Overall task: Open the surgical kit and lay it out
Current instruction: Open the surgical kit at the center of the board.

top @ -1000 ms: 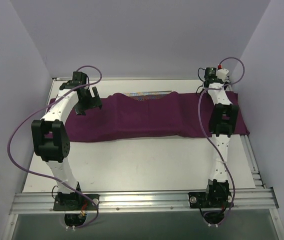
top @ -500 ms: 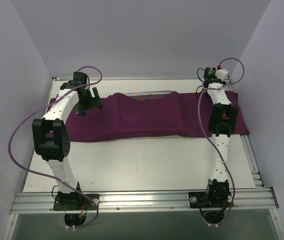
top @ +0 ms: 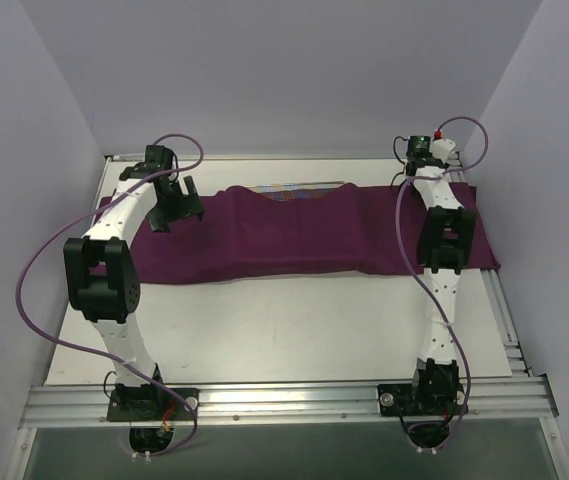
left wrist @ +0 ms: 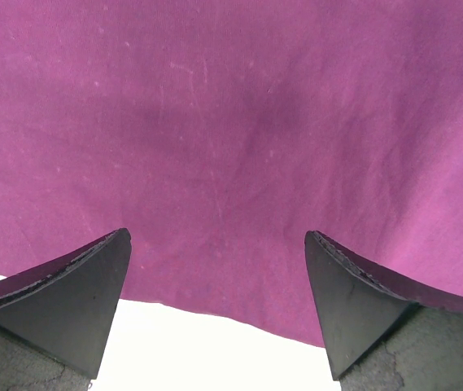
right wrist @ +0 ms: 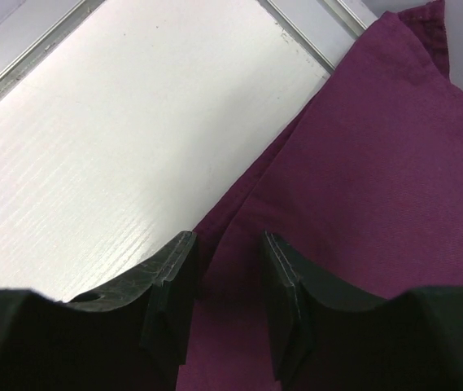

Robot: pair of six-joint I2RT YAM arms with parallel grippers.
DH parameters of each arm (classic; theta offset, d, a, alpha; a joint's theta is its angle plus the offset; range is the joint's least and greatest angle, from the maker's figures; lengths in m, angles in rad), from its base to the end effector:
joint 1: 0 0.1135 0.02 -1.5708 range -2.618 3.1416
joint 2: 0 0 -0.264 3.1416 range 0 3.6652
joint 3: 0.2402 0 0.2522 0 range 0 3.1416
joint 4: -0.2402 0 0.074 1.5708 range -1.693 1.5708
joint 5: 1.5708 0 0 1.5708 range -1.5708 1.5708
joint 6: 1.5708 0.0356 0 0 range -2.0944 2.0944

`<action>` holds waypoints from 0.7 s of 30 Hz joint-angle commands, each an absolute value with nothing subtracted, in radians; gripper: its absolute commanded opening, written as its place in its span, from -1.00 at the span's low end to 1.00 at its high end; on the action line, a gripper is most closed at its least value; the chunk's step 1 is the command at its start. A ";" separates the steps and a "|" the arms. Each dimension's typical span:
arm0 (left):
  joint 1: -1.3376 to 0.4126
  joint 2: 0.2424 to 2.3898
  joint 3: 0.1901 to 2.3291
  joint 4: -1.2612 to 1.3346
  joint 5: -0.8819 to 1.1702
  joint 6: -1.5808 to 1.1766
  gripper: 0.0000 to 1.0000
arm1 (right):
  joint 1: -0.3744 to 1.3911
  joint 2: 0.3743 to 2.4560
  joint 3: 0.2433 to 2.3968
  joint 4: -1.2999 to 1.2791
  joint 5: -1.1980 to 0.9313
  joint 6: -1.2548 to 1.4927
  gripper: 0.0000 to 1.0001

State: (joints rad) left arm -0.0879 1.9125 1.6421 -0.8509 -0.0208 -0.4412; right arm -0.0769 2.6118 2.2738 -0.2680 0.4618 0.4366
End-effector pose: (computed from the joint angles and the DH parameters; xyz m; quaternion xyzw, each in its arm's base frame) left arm 0.4067 -0.0351 0.2559 -0.1736 0.9592 -0.0485 0.2177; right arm 0.5829 -0.0608 0.1620 0.3217 0.8071 -0.1187 0.4806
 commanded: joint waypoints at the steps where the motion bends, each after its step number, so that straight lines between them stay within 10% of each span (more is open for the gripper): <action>1: -0.081 1.878 1.638 -0.813 -0.021 -0.434 0.94 | -0.069 2.516 2.269 -0.273 0.483 0.437 -0.28; 11: -0.081 1.867 1.618 -0.810 -0.021 -0.433 0.94 | -0.071 2.476 2.244 -0.261 0.485 0.434 -0.28; 18: -0.078 1.865 1.623 -0.810 -0.020 -0.430 0.94 | -0.071 2.464 2.204 -0.262 0.454 0.457 -0.66; 21: -0.077 1.858 1.620 -0.810 -0.021 -0.428 0.94 | -0.071 2.474 2.203 -0.252 0.428 0.453 -0.42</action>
State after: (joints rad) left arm -0.0875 1.9110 1.6157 -0.8406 -0.0208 -0.4404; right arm -0.0769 2.5408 2.2166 -0.2554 0.4423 0.4477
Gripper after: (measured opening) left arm 0.971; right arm 0.256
